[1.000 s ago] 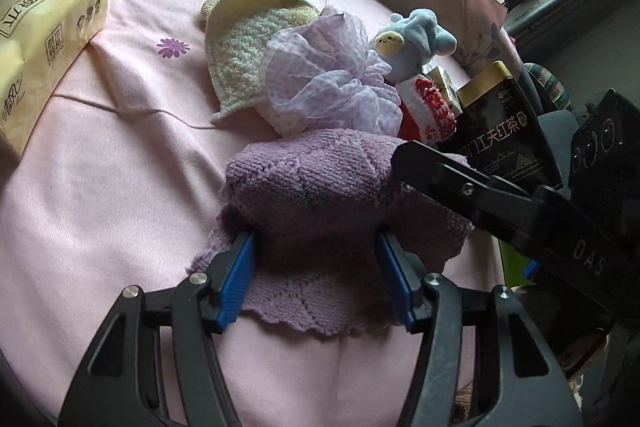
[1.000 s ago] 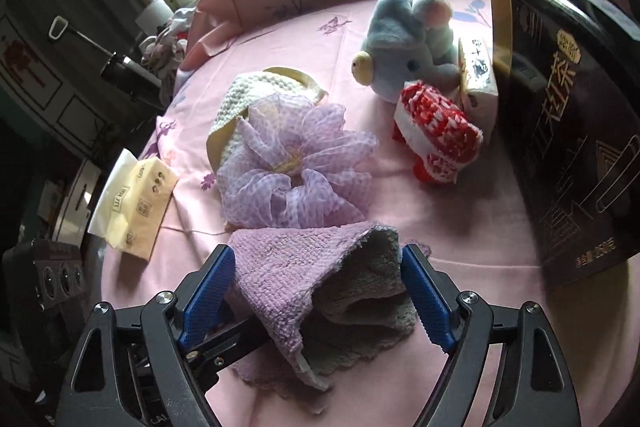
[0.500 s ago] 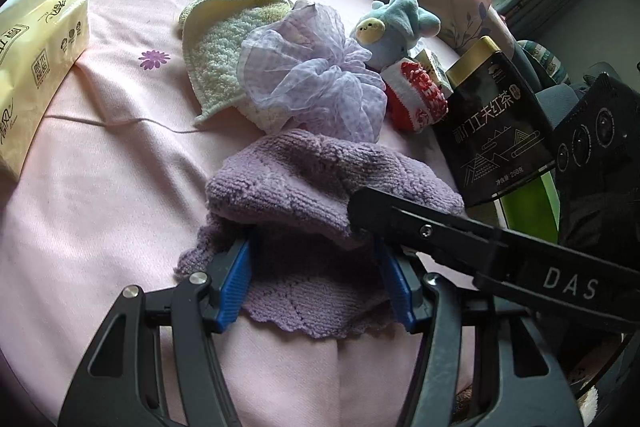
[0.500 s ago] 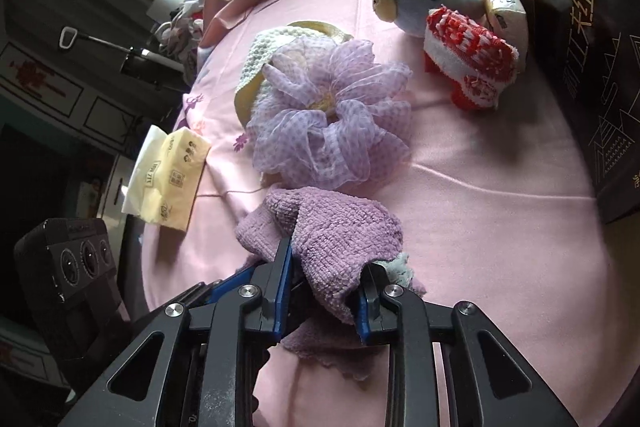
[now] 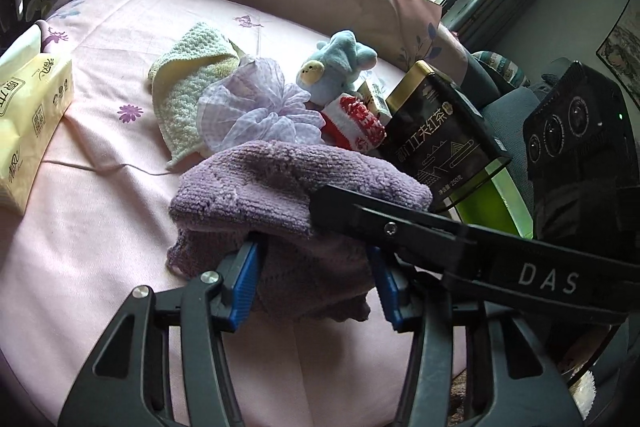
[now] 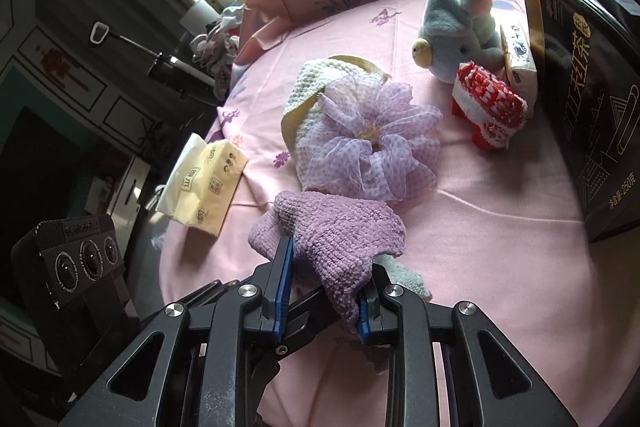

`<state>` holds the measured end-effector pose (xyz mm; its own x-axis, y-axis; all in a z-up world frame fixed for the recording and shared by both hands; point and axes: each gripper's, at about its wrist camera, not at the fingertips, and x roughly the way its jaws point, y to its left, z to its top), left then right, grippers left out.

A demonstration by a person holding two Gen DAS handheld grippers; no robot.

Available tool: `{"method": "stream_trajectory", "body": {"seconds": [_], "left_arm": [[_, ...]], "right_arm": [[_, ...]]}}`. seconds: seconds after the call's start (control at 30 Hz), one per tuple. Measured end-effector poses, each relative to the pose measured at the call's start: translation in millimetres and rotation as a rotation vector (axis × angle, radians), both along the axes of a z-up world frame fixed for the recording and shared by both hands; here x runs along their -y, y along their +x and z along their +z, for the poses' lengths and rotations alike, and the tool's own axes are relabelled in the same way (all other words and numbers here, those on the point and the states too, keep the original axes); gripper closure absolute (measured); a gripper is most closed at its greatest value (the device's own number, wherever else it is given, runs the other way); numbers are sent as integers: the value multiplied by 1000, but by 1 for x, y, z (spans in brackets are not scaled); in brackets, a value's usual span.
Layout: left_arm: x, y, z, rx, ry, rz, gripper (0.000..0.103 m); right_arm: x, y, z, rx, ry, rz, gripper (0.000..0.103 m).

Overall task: Organize soft objects
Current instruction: 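Lift the purple towel with the right gripper and carry it toward the green box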

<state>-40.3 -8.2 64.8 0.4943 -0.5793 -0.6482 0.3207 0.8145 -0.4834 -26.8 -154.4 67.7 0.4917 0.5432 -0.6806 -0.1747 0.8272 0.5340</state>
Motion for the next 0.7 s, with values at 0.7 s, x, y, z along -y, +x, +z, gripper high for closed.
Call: {"method": "stream_trajectory", "body": {"seconds": [0.7], "left_arm": [[-5, -27, 37, 249, -74, 23, 55]], "right_arm": [[-6, -31, 49, 242, -53, -17, 74]]}}
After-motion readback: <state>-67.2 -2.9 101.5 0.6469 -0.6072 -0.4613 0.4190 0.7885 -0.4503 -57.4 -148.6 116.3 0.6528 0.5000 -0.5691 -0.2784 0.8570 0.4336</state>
